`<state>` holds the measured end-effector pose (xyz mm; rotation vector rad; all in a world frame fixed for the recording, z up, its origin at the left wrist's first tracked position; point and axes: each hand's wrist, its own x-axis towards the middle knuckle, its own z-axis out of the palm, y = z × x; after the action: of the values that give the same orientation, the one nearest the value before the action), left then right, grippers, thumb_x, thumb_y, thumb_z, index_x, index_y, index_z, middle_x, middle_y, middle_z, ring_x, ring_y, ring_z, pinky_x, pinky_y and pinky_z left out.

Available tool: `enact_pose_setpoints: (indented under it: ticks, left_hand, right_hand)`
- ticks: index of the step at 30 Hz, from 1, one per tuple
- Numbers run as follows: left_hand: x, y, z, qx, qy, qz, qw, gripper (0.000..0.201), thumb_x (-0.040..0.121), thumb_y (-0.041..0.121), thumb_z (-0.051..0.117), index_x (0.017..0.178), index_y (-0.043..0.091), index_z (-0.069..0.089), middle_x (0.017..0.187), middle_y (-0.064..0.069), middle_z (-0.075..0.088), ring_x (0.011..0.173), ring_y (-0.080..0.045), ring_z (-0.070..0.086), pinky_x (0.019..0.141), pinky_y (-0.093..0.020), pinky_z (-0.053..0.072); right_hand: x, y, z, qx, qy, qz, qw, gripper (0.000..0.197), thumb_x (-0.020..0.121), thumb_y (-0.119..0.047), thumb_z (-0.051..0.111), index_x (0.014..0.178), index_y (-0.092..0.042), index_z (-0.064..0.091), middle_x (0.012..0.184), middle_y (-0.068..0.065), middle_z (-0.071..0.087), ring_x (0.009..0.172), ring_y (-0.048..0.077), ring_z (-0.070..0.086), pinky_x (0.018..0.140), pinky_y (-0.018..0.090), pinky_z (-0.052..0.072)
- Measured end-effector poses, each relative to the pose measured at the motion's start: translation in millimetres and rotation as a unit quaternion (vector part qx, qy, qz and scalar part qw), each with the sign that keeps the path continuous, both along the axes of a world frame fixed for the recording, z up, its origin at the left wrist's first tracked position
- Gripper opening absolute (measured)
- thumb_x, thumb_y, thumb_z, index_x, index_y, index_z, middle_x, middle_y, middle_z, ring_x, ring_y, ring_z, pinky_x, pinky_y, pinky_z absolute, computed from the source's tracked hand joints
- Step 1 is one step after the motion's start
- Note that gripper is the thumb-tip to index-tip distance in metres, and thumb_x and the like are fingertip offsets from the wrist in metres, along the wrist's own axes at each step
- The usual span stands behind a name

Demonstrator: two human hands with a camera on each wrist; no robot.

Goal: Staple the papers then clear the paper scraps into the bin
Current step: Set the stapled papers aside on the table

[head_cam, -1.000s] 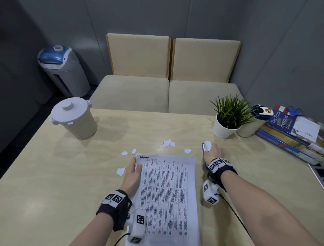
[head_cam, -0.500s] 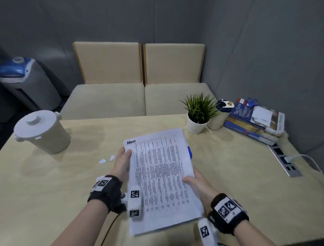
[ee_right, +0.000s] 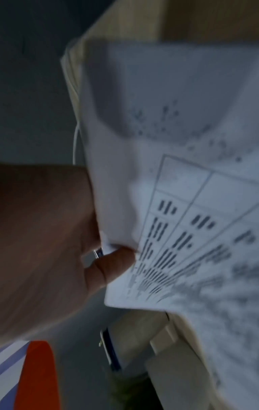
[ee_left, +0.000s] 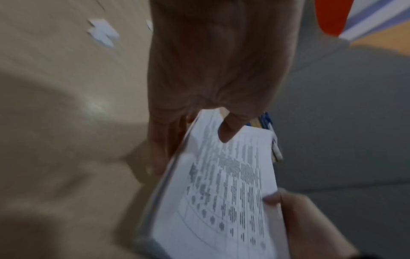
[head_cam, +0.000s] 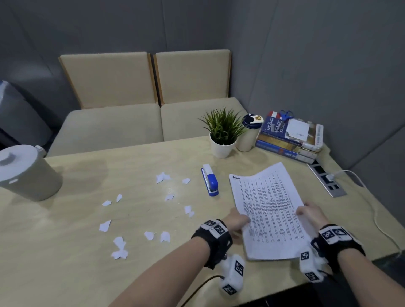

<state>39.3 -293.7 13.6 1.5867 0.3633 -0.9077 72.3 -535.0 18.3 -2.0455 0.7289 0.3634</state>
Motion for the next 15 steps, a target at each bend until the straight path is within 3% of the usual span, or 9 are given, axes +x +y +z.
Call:
enact_pose_setpoints:
  ticks: [3,5,7,9,11,13,15]
  left_hand:
    - [-4,-9,-5,-0.019,0.015,-0.025,0.999,0.052,0.077,0.02,0.052,0.125,0.01,0.035,0.108,-0.016,0.058,0.07,-0.025,0.057,0.057,-0.035,0.043]
    - [-3,-10,-15,-0.035,0.02,-0.011,0.999,0.055,0.08,0.022,0.05,0.131,0.009,0.034,0.094,-0.01,0.052,0.06,-0.019,0.05,0.054,-0.031,0.042]
    - [-1,-10,-13,-0.054,0.021,0.014,0.998,0.056,0.077,0.024,0.05,0.13,0.009,0.04,0.093,-0.008,0.052,0.064,-0.018,0.049,0.061,-0.032,0.044]
    - [1,-12,-6,-0.073,0.005,0.04,0.997,0.04,0.087,0.017,0.049,0.126,0.012,0.045,0.101,-0.006,0.054,0.081,-0.021,0.053,0.077,-0.037,0.043]
    - [4,-13,-1,-0.083,0.004,0.058,0.995,0.045,0.096,0.016,0.044,0.14,0.01,0.037,0.123,-0.007,0.051,0.11,-0.026,0.053,0.089,-0.04,0.04]
    - [6,-11,3,-0.074,0.013,0.048,0.996,0.055,0.099,0.025,0.04,0.149,0.013,0.021,0.153,-0.007,0.03,0.139,-0.027,0.034,0.103,-0.04,0.035]
    - [8,-10,3,-0.046,0.002,0.014,0.999,0.064,0.1,0.03,0.037,0.152,0.012,0.005,0.161,-0.005,0.01,0.147,-0.026,0.017,0.116,-0.04,0.024]
  right_hand:
    - [11,-10,-6,-0.079,-0.015,0.041,0.996,0.02,0.079,0.009,0.051,0.094,-0.004,0.055,0.106,0.024,0.063,0.092,0.03,0.055,0.084,0.038,0.043]
    - [15,-11,-6,-0.118,-0.019,0.055,0.991,0.027,0.081,0.008,0.049,0.103,-0.006,0.057,0.108,0.021,0.063,0.092,0.028,0.054,0.082,0.033,0.04]
    - [18,-6,-2,-0.151,-0.024,0.052,0.987,0.038,0.082,0.008,0.046,0.116,-0.005,0.057,0.111,0.02,0.063,0.098,0.032,0.058,0.083,0.031,0.041]
    - [23,0,-1,-0.169,-0.04,0.038,0.984,0.045,0.083,0.008,0.044,0.125,-0.005,0.054,0.118,0.022,0.063,0.108,0.037,0.058,0.088,0.034,0.044]
    - [28,4,-2,-0.182,-0.048,0.022,0.982,0.048,0.084,0.008,0.045,0.13,-0.003,0.051,0.123,0.026,0.06,0.113,0.04,0.056,0.092,0.037,0.045]
    - [31,8,-2,-0.186,-0.049,0.018,0.981,0.049,0.084,0.008,0.046,0.132,0.0,0.049,0.125,0.028,0.058,0.115,0.041,0.055,0.095,0.039,0.045]
    - [32,12,0,-0.186,-0.041,0.027,0.981,0.049,0.085,0.007,0.044,0.133,0.002,0.049,0.127,0.028,0.057,0.116,0.042,0.054,0.097,0.039,0.044]
